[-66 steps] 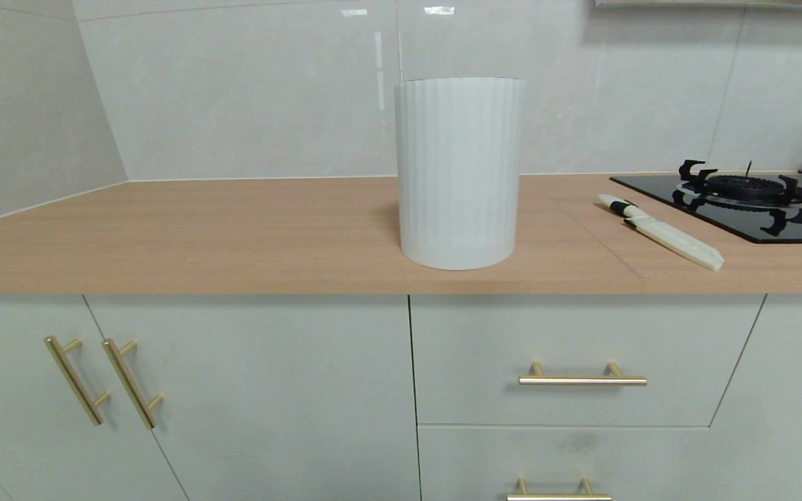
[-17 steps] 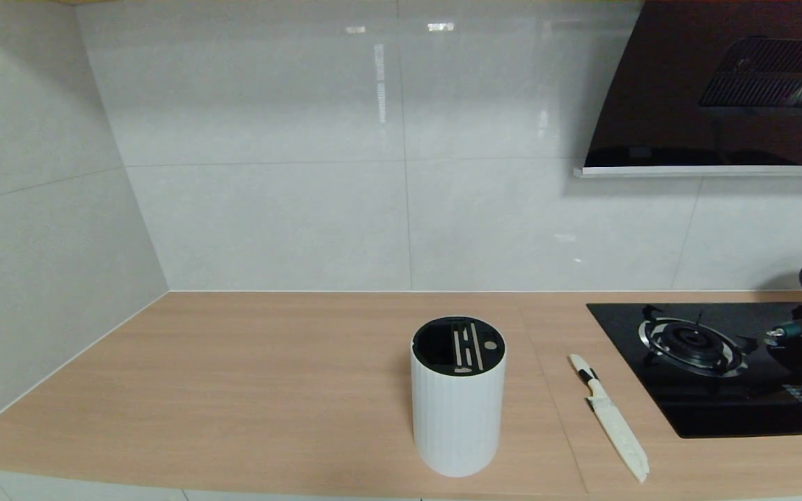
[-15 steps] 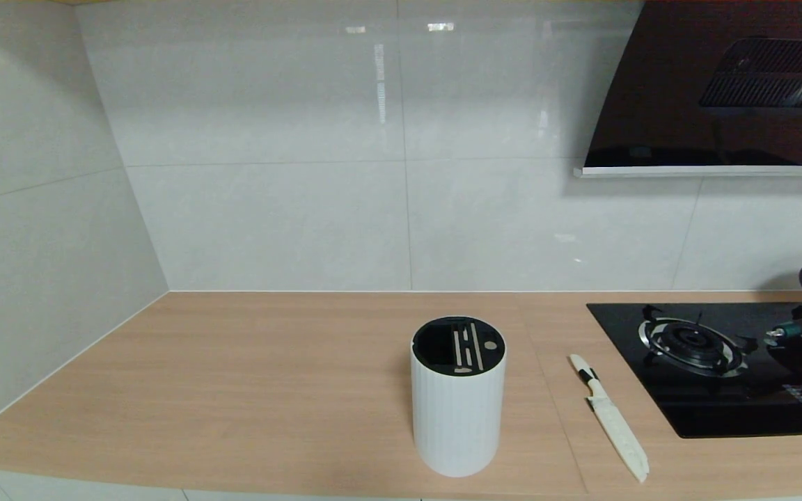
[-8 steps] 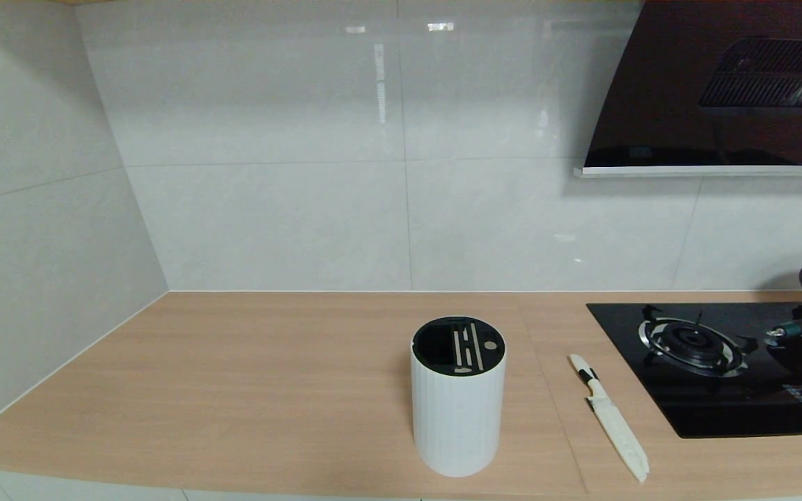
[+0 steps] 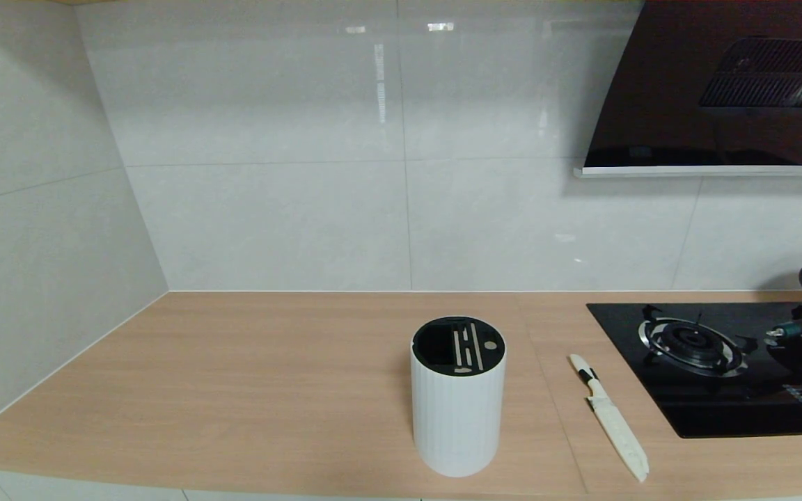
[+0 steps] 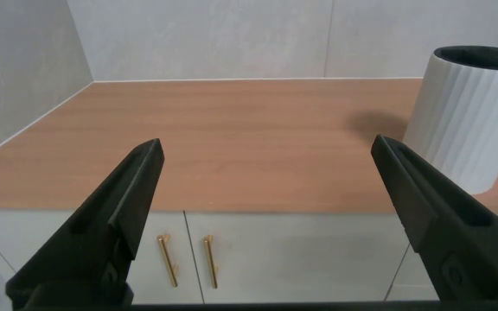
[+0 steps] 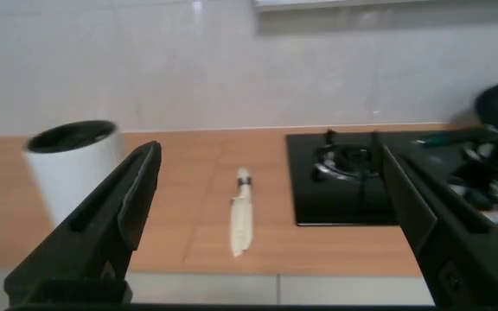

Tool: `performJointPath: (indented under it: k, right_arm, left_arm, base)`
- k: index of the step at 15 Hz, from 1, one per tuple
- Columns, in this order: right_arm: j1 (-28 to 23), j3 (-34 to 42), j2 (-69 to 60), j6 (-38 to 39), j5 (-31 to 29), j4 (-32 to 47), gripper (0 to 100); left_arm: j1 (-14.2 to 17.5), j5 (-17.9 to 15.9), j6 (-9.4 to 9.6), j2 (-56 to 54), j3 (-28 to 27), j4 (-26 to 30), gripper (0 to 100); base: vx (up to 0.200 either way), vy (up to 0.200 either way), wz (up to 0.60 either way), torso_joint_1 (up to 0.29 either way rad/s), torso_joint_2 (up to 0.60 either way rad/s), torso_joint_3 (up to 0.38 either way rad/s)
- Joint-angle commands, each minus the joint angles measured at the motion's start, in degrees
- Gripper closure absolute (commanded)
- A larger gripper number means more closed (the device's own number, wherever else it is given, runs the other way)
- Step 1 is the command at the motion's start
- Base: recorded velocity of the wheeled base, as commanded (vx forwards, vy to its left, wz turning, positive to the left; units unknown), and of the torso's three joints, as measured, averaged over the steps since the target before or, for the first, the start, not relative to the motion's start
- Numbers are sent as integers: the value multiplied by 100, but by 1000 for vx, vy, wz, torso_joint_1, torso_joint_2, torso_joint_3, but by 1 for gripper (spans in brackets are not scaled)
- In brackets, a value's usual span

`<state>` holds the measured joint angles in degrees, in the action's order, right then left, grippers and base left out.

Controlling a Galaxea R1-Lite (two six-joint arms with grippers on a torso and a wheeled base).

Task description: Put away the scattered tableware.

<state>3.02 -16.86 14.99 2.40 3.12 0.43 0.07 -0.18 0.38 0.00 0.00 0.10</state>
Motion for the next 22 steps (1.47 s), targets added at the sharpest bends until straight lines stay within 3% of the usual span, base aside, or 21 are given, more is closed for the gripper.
performJointPath:
  k: [1,6,13,16,22]
  right_arm:
    - [295,-933,2210,6,514,-16,0]
    - [322,-1557,4996,-20,514,-271,0]
    - [454,-1636,8467,-82,409,-2679,0]
    - [454,-1724,9751,-91,22,-3716,0]
    - [454,-1935,11113,-187,-145,-4358,0]
  left_arm:
    - [1,1,-3,0,0,-1,0]
    - [1,1,-3,0,0,-1,0]
    - [1,1,-3,0,0,-1,0]
    - [1,1,-3,0,0,-1,0]
    - [1,1,-3,0,0,-1,0]
  base:
    - [0,0,0,0,0,0]
    - [0,0,0,0,0,0]
    - [0,0,0,0,0,0]
    - [0,0,0,0,0,0]
    - [0,0,0,0,0,0]
